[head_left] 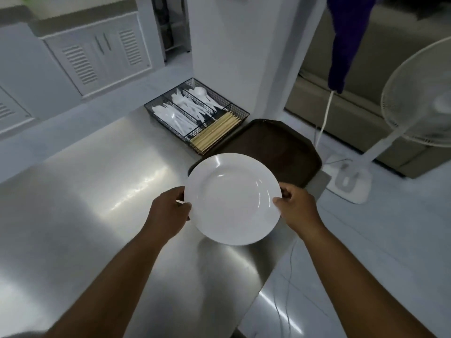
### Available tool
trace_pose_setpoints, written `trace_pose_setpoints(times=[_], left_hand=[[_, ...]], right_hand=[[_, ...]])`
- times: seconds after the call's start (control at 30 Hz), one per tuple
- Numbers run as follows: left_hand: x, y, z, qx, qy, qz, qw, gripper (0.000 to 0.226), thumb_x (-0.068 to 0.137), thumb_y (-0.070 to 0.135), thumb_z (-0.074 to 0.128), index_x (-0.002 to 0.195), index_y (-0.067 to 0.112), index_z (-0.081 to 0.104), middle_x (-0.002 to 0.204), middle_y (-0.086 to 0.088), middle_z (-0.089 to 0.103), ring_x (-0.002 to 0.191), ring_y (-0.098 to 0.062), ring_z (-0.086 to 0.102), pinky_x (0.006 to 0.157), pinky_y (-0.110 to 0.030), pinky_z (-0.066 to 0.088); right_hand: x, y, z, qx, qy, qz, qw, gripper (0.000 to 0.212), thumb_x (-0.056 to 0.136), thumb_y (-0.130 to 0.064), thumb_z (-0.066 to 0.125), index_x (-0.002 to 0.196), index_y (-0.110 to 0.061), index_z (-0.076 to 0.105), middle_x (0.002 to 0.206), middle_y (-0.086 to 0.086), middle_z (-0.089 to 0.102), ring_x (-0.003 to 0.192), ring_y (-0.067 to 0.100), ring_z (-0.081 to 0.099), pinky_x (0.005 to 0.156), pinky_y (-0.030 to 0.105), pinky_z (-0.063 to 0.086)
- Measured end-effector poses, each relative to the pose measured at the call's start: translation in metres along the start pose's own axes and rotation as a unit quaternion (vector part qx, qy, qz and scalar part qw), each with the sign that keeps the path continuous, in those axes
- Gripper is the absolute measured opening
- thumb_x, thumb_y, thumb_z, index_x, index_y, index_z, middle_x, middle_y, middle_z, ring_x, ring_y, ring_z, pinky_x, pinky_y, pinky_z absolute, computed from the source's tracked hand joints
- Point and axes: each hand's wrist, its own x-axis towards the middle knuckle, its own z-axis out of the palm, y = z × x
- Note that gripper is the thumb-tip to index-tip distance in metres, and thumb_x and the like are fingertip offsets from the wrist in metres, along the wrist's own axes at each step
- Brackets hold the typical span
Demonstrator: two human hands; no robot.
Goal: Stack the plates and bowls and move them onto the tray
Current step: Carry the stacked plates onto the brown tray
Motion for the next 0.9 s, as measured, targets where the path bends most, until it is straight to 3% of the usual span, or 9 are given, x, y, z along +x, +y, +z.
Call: trace_pose_setpoints(times=[0.1, 0.33, 0.47, 0.6, 0.77, 0.9], left_hand=[[0.055, 0.027, 0.037, 0.026, -0.028, 0.006, 0.999, 0.034, 0.085, 0.003, 0.053, 0.111, 0.019, 0.067, 0.097, -0.002, 0.070, 0.087, -0.024, 0.069, 0.079, -0.036, 0.056], [0.159, 0.065, 0.102, 0.068, -0.065, 0.052, 0.994, 0.039, 0.085, 0.006, 0.058, 0.121, 0.017, 0.065, 0.114, -0.005, 0.070, 0.107, -0.023, 0.062, 0.088, -0.030, 0.043], [0.198, 0.071, 0.123, 0.048, -0.078, 0.038, 0.995, 0.046, 0.075, 0.004, 0.055, 0.117, 0.018, 0.068, 0.108, -0.007, 0.072, 0.102, -0.025, 0.066, 0.094, -0.040, 0.052], [0.224, 0.063, 0.134, -0.006, -0.088, 0.006, 0.996, 0.057, 0.063, 0.007, 0.048, 0.114, 0.019, 0.068, 0.102, -0.009, 0.073, 0.096, -0.029, 0.068, 0.088, -0.049, 0.056], [0.224, 0.066, 0.139, -0.022, -0.096, -0.013, 0.995, 0.050, 0.076, -0.008, 0.050, 0.121, 0.011, 0.064, 0.108, -0.013, 0.070, 0.101, -0.031, 0.065, 0.090, -0.050, 0.055], [0.222, 0.064, 0.143, -0.034, -0.083, -0.004, 0.996, 0.048, 0.083, -0.006, 0.052, 0.127, 0.012, 0.060, 0.116, -0.011, 0.068, 0.108, -0.028, 0.062, 0.097, -0.048, 0.051]], right_hand=[[0.047, 0.016, -0.022, -0.008, 0.021, 0.021, 1.000, 0.028, 0.088, -0.013, 0.061, 0.113, -0.021, 0.068, 0.095, -0.004, 0.067, 0.088, 0.016, 0.060, 0.071, 0.022, 0.045], [0.151, 0.040, -0.047, -0.019, 0.066, 0.054, 0.996, 0.033, 0.087, -0.009, 0.057, 0.117, -0.016, 0.067, 0.106, 0.003, 0.070, 0.097, 0.021, 0.063, 0.084, 0.027, 0.048], [0.190, 0.048, -0.050, -0.048, 0.064, 0.069, 0.994, 0.033, 0.086, -0.006, 0.056, 0.115, -0.014, 0.069, 0.113, 0.008, 0.071, 0.103, 0.025, 0.063, 0.080, 0.022, 0.041], [0.213, 0.053, -0.052, -0.054, 0.058, 0.087, 0.993, 0.036, 0.084, -0.005, 0.055, 0.116, -0.015, 0.068, 0.113, 0.008, 0.071, 0.103, 0.026, 0.063, 0.079, 0.022, 0.041], [0.224, 0.058, -0.048, -0.066, 0.055, 0.093, 0.992, 0.037, 0.085, -0.006, 0.056, 0.120, -0.013, 0.067, 0.116, 0.010, 0.070, 0.105, 0.028, 0.063, 0.080, 0.023, 0.041], [0.225, 0.061, -0.043, -0.075, 0.061, 0.095, 0.991, 0.037, 0.088, -0.008, 0.055, 0.124, -0.012, 0.065, 0.120, 0.011, 0.068, 0.109, 0.029, 0.062, 0.081, 0.022, 0.040]])
